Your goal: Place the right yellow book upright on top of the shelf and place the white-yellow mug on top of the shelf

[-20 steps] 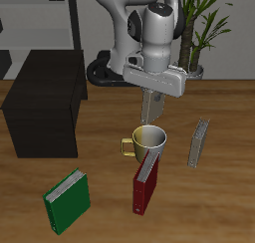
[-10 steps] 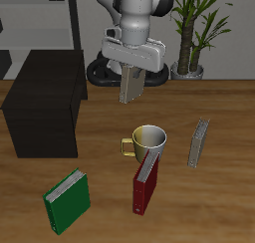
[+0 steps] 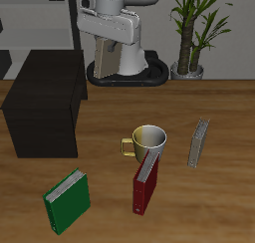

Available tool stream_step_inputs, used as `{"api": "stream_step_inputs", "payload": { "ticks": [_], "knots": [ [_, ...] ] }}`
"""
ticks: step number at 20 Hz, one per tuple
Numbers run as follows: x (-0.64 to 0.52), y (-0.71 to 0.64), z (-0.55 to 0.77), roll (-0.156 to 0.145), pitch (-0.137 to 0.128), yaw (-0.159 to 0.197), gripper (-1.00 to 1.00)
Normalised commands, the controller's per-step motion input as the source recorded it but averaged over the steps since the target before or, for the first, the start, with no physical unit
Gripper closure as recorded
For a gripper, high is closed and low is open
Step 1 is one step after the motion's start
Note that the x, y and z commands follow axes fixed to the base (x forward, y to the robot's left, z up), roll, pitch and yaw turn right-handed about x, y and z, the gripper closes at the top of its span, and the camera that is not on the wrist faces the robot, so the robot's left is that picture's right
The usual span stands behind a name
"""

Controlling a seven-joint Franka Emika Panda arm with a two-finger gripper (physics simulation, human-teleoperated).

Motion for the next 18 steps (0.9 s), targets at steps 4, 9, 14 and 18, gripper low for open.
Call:
{"api": "stream_step_inputs", "payload": {
  "ticks": [4, 9, 14, 18],
  "knots": [
    [-0.24, -0.53, 0.35, -0.044, -0.033, -0.052, 1.00],
    [-0.27, -0.35, 0.27, -0.015, -0.026, -0.034, 1.00],
    [-0.35, -0.41, 0.17, 0.016, 0.007, -0.033, 1.00],
    [-0.33, -0.28, 0.12, 0.005, -0.022, -0.024, 1.00]
  ]
}}
